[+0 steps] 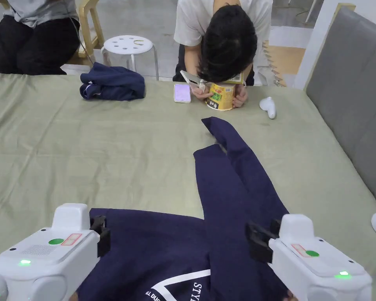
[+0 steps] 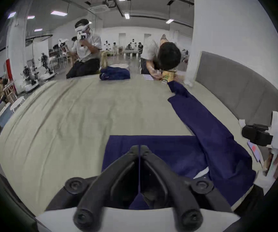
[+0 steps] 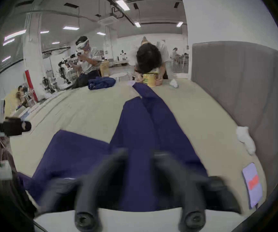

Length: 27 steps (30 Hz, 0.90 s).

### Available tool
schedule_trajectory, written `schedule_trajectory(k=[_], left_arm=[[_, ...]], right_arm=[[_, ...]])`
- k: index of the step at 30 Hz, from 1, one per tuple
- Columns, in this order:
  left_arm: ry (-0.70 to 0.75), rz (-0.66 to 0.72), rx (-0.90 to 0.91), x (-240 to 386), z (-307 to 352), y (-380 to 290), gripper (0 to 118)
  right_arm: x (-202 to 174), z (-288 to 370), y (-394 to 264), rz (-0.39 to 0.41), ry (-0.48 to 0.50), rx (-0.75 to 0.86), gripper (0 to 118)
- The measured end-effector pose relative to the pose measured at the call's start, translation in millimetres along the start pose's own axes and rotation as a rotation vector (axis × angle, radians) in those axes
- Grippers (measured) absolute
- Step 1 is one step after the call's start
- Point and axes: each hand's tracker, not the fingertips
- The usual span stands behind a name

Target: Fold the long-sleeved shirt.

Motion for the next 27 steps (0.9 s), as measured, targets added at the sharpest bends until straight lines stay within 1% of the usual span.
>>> schedule_trajectory(k=[1, 2, 3, 5, 6, 7, 8, 9, 10, 11, 12, 13, 14, 15, 16, 17, 18, 19, 20, 21, 23, 25, 27], left_arm=[[-0.006, 0.020, -0.020, -3, -17, 3, 4], [-0.007, 0.028, -0.030, -4, -30, 5, 4], [-0.005, 0.031, -0.037, -5, -42, 6, 4], [-0.002, 0.022, -0.064, -6, -63, 4, 4], [0.001, 0.022, -0.073, -7, -71, 2, 4], [0.001, 0.021, -0.084, -9, -77, -1, 4], [0.002, 0.023, -0.096, -11, -83, -3, 4], [0.007, 0.028, -0.105, -10, -88, -7, 4], [0.003, 0.037, -0.127, -12, -92, -10, 4], [-0.002, 0.056, -0.142, -15, -94, -13, 4], [0.003, 0.083, -0.151, -17, -94, -16, 4], [-0.007, 0.083, -0.158, -16, -92, -21, 4], [-0.011, 0.080, -0.160, -17, -90, -24, 4], [-0.002, 0.085, -0.159, -18, -87, -28, 4], [-0.004, 0.087, -0.165, -20, -87, -31, 4], [-0.011, 0.091, -0.172, -21, -87, -35, 4], [-0.007, 0.103, -0.173, -21, -87, -36, 4], [-0.004, 0.113, -0.179, -22, -86, -37, 4], [-0.006, 0.121, -0.181, -23, -83, -36, 4], [-0.007, 0.134, -0.169, -20, -74, -34, 4], [-0.021, 0.121, -0.143, -19, -64, -28, 4], [0.000, 0.107, -0.113, -20, -56, -22, 4], [-0.002, 0.116, -0.085, -23, -48, -14, 4]], right_arm=[[-7, -27, 10, 0.000, 0.012, -0.032, 118], [-15, -54, 19, 0.008, 0.013, -0.060, 115], [-28, -68, 33, 0.014, 0.008, -0.031, 117], [-51, -113, 55, 0.078, -0.018, -0.115, 117], [-62, -136, 64, 0.080, -0.009, -0.152, 117], [-47, -182, 67, 0.089, 0.015, -0.179, 117], [-52, -208, 73, 0.101, 0.027, -0.196, 115], [-57, -231, 76, 0.110, 0.015, -0.217, 111], [-60, -254, 78, 0.131, 0.020, -0.273, 107], [-56, -267, 76, 0.114, 0.021, -0.306, 107], [-57, -281, 73, 0.108, -0.032, -0.329, 79], [-57, -291, 69, 0.123, -0.098, -0.371, 56], [-56, -284, 71, 0.092, -0.014, -0.278, 59], [-53, -278, 72, 0.091, -0.042, -0.266, 58], [-53, -274, 74, 0.109, -0.041, -0.308, 56], [-51, -268, 74, 0.111, -0.035, -0.300, 45], [-45, -263, 74, 0.094, -0.027, -0.300, 0], [-41, -259, 72, 0.033, 0.007, -0.292, 0], [-41, -250, 70, 0.006, 0.012, -0.305, 0], [-42, -240, 70, 0.017, 0.018, -0.309, 0], [-43, -214, 79, 0.033, 0.061, -0.247, 0], [-42, -179, 83, 0.011, 0.087, -0.177, 0], [-41, -133, 85, 0.017, 0.121, -0.110, 0]])
